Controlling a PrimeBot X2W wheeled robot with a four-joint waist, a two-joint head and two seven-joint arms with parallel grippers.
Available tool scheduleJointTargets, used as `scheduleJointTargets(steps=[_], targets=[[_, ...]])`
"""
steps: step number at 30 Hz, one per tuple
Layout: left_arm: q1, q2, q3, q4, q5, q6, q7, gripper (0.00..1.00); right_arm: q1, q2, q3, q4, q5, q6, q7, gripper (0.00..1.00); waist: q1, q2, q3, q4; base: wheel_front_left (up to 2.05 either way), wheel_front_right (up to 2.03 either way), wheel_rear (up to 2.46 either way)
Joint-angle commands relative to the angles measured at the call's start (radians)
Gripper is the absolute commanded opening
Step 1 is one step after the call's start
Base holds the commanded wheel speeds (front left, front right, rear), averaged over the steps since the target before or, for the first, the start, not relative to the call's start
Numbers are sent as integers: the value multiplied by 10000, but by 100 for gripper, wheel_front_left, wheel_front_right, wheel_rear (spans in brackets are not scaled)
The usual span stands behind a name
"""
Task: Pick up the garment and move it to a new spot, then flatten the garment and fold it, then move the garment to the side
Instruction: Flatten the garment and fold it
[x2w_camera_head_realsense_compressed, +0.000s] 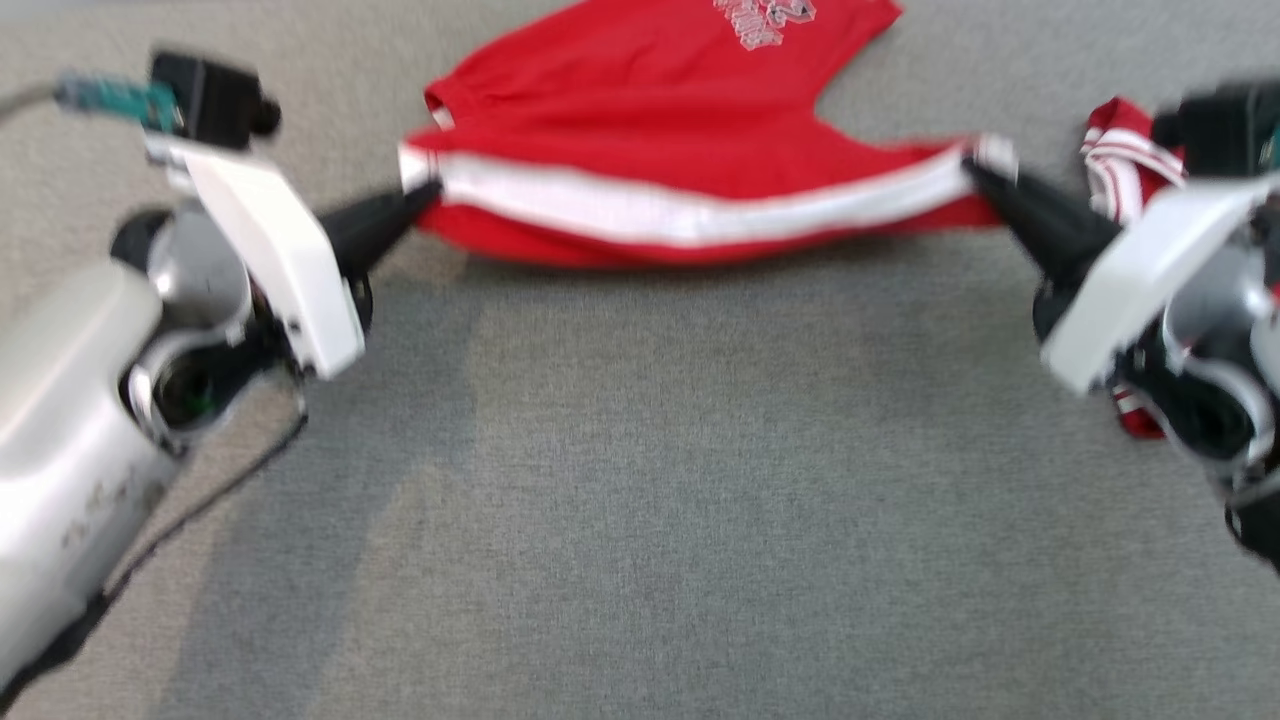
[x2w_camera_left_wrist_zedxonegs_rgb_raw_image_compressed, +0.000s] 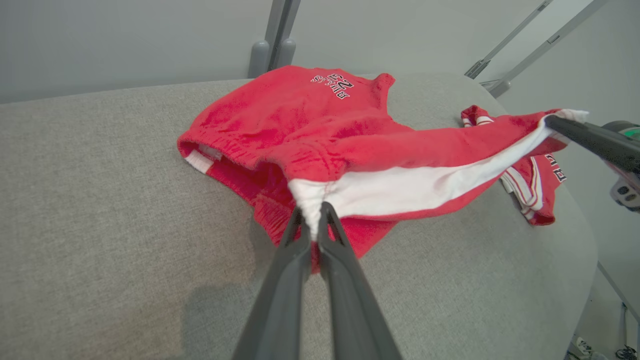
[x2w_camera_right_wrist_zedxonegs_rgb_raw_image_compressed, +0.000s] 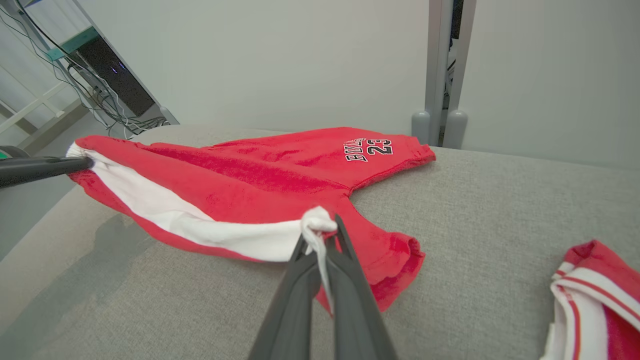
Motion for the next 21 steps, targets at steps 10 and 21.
scheduleJointTargets(steps=[10,21], targets=[[2849,1326,-931,-2654,-763,556,579,0,4314,-1476,-780,-2302,1232,7,1054,0,0,0,-2011,137,0,0,0],[4430,2586,-1730,-5264,-1731,1497,1839,0,7973,-1543,-2897,-4086,1234,7,3060,0,0,0,-2706,239,0,0,0]])
